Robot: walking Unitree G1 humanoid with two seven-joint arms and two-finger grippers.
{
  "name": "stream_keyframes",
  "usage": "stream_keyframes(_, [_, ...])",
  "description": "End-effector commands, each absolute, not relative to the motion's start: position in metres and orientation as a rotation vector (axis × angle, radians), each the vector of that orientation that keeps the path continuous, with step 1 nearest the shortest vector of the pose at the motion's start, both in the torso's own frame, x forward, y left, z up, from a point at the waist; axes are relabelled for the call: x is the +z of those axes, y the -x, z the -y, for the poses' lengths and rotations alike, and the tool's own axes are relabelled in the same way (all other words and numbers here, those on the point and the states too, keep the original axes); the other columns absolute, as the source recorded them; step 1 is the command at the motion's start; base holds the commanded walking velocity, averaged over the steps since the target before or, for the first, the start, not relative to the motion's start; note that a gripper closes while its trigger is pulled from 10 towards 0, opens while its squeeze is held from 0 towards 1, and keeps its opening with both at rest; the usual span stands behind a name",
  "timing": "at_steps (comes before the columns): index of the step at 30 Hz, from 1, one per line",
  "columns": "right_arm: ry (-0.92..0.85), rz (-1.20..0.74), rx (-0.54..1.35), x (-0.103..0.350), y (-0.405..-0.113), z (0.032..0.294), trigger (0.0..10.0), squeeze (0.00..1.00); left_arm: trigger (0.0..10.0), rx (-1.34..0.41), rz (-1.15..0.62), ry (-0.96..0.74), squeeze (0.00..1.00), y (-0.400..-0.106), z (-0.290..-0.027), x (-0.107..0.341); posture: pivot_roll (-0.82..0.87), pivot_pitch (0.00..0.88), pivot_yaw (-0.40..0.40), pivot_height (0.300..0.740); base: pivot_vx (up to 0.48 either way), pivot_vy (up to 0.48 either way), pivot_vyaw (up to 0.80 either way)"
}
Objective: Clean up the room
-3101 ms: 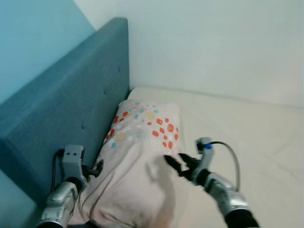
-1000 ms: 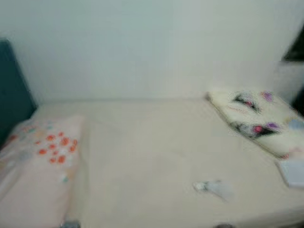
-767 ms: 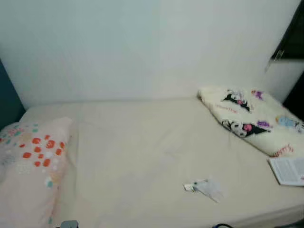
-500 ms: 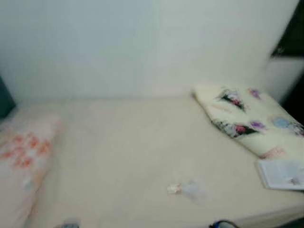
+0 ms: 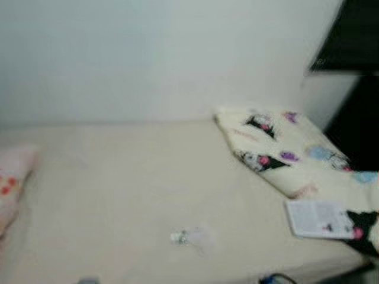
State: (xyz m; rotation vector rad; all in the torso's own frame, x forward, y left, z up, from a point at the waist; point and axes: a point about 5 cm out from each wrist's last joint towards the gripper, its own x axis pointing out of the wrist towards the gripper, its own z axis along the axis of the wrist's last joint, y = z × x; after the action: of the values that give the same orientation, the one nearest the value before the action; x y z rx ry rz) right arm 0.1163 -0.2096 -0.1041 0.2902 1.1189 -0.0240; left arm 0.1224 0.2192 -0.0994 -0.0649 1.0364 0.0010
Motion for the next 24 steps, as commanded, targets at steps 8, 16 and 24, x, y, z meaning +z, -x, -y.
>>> stream_keyframes(8, [-0.301,-1.122,-0.035,-0.104,-0.115,0.210,10.0,0.00,10.0,-0.008,-1.053,0.062,0.00,-0.118,-0.217,-0.101,-0.05,0.000,-0.068,0.713,0.000,-0.480,0.39])
stream_keyframes(16, [-0.292,-1.140,-0.048,-0.105,-0.114,0.212,10.0,0.00,10.0,0.024,-1.046,0.051,0.00,-0.120,-0.221,-0.100,-0.05,0.000,-0.067,0.713,0.000,-0.281,0.00])
stream_keyframes(24, [-0.257,-1.147,-0.076,-0.103,-0.114,0.221,10.0,0.00,10.0,0.096,-1.034,0.051,0.00,-0.128,-0.229,-0.097,-0.05,0.000,-0.062,0.713,0.000,0.000,0.00])
